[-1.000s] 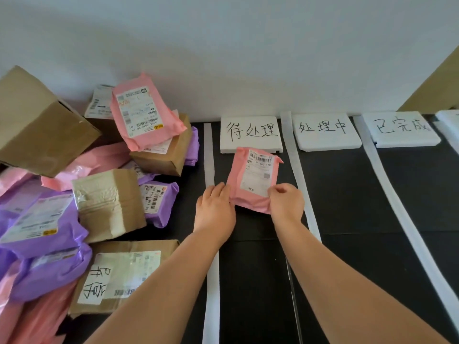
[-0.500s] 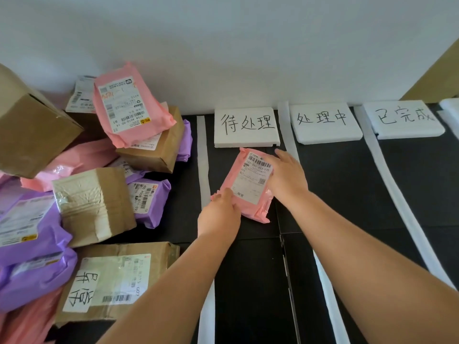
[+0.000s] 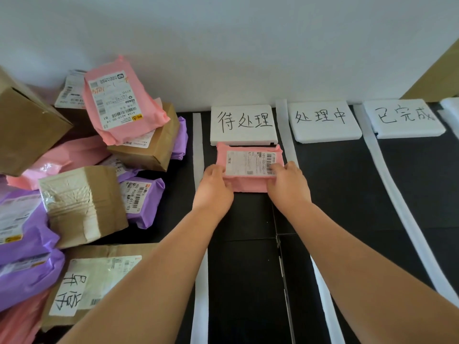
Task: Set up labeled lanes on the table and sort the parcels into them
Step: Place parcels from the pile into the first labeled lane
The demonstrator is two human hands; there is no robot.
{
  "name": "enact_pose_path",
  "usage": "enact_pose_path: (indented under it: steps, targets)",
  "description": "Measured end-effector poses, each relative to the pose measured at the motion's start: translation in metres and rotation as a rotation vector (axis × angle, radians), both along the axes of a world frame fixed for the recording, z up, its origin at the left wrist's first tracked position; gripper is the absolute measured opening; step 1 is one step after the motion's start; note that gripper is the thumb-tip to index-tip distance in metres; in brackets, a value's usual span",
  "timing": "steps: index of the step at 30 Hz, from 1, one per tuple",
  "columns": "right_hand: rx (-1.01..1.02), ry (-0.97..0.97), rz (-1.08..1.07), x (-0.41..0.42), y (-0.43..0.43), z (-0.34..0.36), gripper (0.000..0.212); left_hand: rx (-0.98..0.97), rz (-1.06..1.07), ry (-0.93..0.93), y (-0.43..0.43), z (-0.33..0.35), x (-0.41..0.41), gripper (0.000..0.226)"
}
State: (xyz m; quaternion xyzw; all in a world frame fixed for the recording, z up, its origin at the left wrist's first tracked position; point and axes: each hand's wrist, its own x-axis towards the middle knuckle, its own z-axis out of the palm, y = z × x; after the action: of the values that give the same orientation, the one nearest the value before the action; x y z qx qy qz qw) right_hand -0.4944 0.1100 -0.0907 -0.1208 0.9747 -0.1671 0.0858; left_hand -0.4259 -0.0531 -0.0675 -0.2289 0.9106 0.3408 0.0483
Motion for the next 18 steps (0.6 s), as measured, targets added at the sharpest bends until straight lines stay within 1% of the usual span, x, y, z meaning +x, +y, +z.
enact_pose_path:
  steps: [3, 6, 8, 11, 15, 18]
  targets:
    - [0.004, 0.001, -0.005, -0.001, -0.004, -0.001, 0.039, -0.186, -0.127, -0.020, 0.001, -0.007, 0.004, 0.043]
    - [0.059, -0.029, 0.012, -0.003, -0.006, 0.001, 0.045, -0.269, -0.241, -0.139, 0.001, -0.014, 0.008, 0.051]
    - [0.080, -0.056, 0.023, -0.002, -0.005, 0.002, 0.052, -0.281, -0.279, -0.201, 0.001, -0.016, 0.010, 0.057]
    - [0.076, -0.080, 0.029, 0.004, -0.003, 0.006, 0.060, -0.260, -0.249, -0.189, 0.003, -0.012, 0.018, 0.059]
    - [0.017, -0.042, -0.013, 0.017, 0.002, 0.017, 0.058, -0.227, -0.228, -0.166, 0.008, -0.001, 0.036, 0.061]
    - [-0.043, -0.012, -0.042, 0.031, 0.005, 0.029, 0.058, -0.251, -0.232, -0.158, 0.010, 0.012, 0.055, 0.062]
